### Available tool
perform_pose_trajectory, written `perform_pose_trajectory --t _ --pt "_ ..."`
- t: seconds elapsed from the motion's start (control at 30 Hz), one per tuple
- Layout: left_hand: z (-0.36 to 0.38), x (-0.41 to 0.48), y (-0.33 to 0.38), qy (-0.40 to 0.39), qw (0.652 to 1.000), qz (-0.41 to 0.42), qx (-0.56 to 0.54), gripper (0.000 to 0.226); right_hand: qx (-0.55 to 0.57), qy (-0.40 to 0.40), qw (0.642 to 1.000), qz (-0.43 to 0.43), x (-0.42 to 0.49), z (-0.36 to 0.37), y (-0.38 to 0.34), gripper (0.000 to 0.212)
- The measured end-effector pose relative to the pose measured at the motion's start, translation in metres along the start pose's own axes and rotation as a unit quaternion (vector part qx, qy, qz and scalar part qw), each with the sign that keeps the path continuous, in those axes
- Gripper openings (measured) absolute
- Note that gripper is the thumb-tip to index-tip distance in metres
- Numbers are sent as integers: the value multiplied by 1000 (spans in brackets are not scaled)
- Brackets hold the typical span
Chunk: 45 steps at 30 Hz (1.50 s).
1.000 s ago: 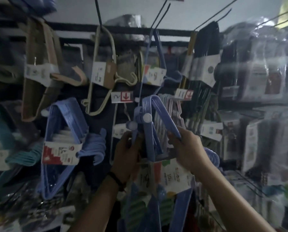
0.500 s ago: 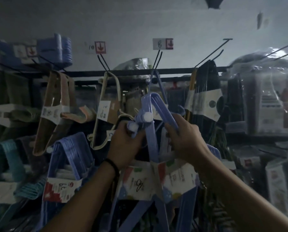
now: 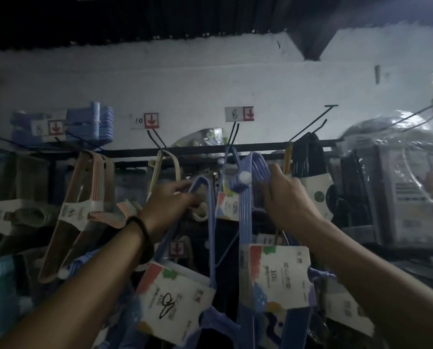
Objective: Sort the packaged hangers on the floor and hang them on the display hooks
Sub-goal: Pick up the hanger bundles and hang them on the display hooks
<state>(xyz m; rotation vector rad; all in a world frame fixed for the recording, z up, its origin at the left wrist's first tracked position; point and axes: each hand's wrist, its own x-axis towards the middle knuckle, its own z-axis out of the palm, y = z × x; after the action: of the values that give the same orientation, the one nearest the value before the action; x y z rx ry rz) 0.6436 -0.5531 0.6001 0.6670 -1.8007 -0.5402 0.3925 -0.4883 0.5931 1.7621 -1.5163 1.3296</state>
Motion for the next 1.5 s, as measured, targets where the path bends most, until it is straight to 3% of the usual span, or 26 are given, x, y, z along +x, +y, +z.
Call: perform_pose_trajectory --t 0.1,0.27,0.37,0.43,0.6,0.8,0.97,1.1,1.5 --pt "-12 22 22 -5 999 -3 -41 55 -2 7 1000 1 25 -5 4 11" --pt "-40 74 48 -202 966 -40 -154 49 16 5 1000 11 63 -21 -7 15" --pt "-59 101 57 -244 948 -73 -192 75 13 23 1000 8 83 -31 -10 17" --pt "-68 113 64 -257 944 -79 -194 81 6 39 999 5 92 -37 -9 19" --pt "-49 127 75 -150 987 -62 -3 44 69 64 995 -23 102 -40 -7 23" --pt "-24 132 77 -92 976 -6 196 78 13 26 999 -25 110 -32 1 24" --pt "-7 145 99 -103 925 25 366 86 -71 25 997 -28 117 -28 6 10" --pt "-5 157 119 -115 908 35 403 85 -132 -5 990 -40 123 -13 0 16" --pt "-18 177 135 -123 878 24 463 98 -111 44 993 -16 159 3 3 24"
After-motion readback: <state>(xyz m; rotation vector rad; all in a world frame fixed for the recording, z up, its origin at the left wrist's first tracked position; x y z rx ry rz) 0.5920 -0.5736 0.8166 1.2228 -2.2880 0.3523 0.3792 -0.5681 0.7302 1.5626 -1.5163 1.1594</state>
